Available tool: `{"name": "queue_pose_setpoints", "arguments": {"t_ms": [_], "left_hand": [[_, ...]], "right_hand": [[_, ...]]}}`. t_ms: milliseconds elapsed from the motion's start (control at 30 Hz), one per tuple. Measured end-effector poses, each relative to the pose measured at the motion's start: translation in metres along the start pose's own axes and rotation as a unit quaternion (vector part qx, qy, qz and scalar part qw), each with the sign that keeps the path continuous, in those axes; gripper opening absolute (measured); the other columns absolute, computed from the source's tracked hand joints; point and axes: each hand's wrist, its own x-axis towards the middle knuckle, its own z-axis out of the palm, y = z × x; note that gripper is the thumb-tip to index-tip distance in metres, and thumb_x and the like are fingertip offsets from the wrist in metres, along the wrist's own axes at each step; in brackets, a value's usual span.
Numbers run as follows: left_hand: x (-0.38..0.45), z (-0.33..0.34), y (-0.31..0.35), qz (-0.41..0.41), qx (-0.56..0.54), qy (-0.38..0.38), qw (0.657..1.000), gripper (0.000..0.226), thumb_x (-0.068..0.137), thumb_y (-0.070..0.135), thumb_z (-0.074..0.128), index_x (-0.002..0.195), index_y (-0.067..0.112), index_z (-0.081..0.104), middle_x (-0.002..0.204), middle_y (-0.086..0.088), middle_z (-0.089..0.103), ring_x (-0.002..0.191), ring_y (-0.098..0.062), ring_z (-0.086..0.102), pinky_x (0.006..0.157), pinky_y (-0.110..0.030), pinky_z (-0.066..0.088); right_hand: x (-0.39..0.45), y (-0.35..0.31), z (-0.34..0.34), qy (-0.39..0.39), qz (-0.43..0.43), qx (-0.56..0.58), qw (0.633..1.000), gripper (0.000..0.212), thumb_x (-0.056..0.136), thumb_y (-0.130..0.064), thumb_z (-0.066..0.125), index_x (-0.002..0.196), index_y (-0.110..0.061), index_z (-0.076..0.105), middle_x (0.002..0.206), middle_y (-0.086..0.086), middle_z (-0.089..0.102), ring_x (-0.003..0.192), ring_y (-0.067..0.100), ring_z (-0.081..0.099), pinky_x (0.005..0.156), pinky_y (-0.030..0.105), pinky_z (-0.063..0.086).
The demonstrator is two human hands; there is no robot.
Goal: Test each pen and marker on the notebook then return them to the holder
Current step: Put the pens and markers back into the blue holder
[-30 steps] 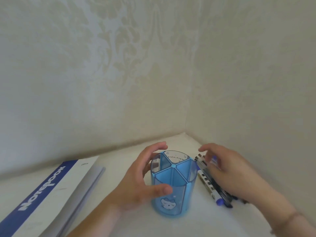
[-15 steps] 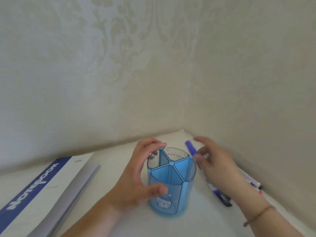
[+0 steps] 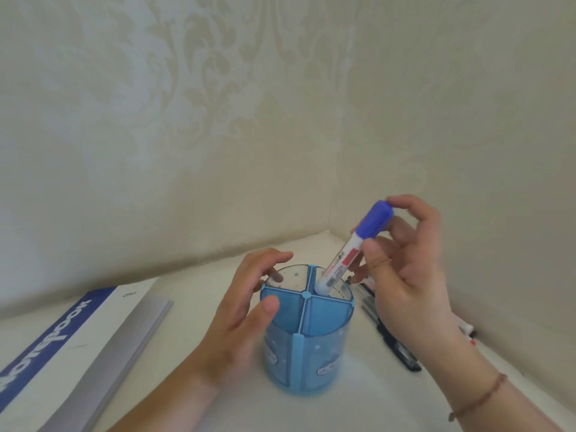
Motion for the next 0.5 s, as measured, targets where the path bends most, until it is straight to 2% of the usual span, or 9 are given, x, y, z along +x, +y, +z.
{"name": "queue_pose_setpoints", "arguments": {"t_ms": [67,167,233,300,367,400,433,500], "left_hand": [[0.000,0.000,-0.001,-0.003,0.009,-0.012,1.000,0.078,0.081,0.079,0.043,0.133,0.023,0.052,0.130,0.000,0.052,0.115,-0.024,0.052,0.095,-0.026,0.040],[0.000,-0.001,0.000,-0.002,0.002,-0.032,0.999,0.086,0.077,0.081,0.047,0.136,0.018,0.050,0.134,-0.003,0.053,0.118,-0.026,0.051,0.097,-0.034,0.041],[-0.001,-0.002,0.000,0.004,0.004,-0.038,0.999,0.086,0.078,0.080,0.046,0.137,0.017,0.049,0.137,-0.005,0.053,0.119,-0.028,0.052,0.099,-0.037,0.042],[0.000,-0.002,0.000,0.007,0.008,-0.040,0.999,0.084,0.080,0.080,0.044,0.136,0.018,0.049,0.137,-0.004,0.053,0.120,-0.028,0.052,0.100,-0.037,0.042],[0.000,-0.001,-0.001,0.013,0.009,-0.034,0.999,0.082,0.082,0.078,0.044,0.136,0.017,0.050,0.135,-0.003,0.053,0.119,-0.027,0.053,0.100,-0.035,0.041],[0.000,-0.001,-0.001,0.018,0.010,-0.028,0.999,0.080,0.083,0.077,0.044,0.135,0.016,0.051,0.133,-0.003,0.053,0.118,-0.027,0.053,0.100,-0.034,0.041],[-0.001,-0.001,-0.001,0.022,0.011,-0.022,0.999,0.079,0.083,0.076,0.045,0.135,0.016,0.051,0.132,-0.002,0.053,0.118,-0.027,0.053,0.099,-0.034,0.041],[0.000,-0.001,-0.001,0.027,0.012,-0.014,0.999,0.078,0.083,0.075,0.045,0.133,0.016,0.052,0.131,-0.002,0.054,0.119,-0.027,0.052,0.098,-0.035,0.042]], "right_hand": [[-0.002,0.003,0.000,-0.034,0.010,-0.028,0.999,0.044,0.089,-0.010,0.051,0.120,-0.040,0.038,0.095,0.000,0.061,0.075,0.020,0.064,0.061,0.040,0.056],[-0.003,0.001,-0.008,-0.076,0.025,-0.067,0.994,0.036,0.085,-0.019,0.062,0.112,-0.037,0.048,0.092,-0.006,0.068,0.080,0.015,0.063,0.064,0.028,0.050],[-0.003,-0.002,-0.015,-0.108,0.022,-0.123,0.986,0.024,0.082,-0.029,0.067,0.104,-0.034,0.059,0.098,-0.012,0.067,0.085,0.013,0.062,0.065,0.026,0.050],[0.002,-0.002,-0.024,-0.075,0.049,-0.120,0.989,0.013,0.086,-0.027,0.069,0.098,-0.031,0.066,0.097,-0.013,0.067,0.076,0.012,0.060,0.061,0.027,0.051],[0.009,0.008,-0.043,0.016,0.092,-0.126,0.988,0.013,0.090,-0.016,0.066,0.090,-0.029,0.067,0.093,-0.008,0.070,0.071,0.021,0.061,0.056,0.028,0.052],[0.014,0.015,-0.053,0.041,0.117,-0.170,0.978,0.016,0.090,-0.014,0.065,0.087,-0.030,0.066,0.091,-0.008,0.070,0.068,0.022,0.061,0.055,0.024,0.050],[0.016,0.023,-0.063,0.036,0.146,-0.242,0.959,0.018,0.089,-0.013,0.065,0.085,-0.030,0.065,0.090,-0.009,0.070,0.063,0.020,0.060,0.056,0.021,0.047],[0.014,0.040,-0.075,-0.039,0.211,-0.389,0.896,0.016,0.088,-0.014,0.065,0.082,-0.030,0.064,0.087,-0.007,0.070,0.063,0.010,0.056,0.061,0.023,0.042]]}}
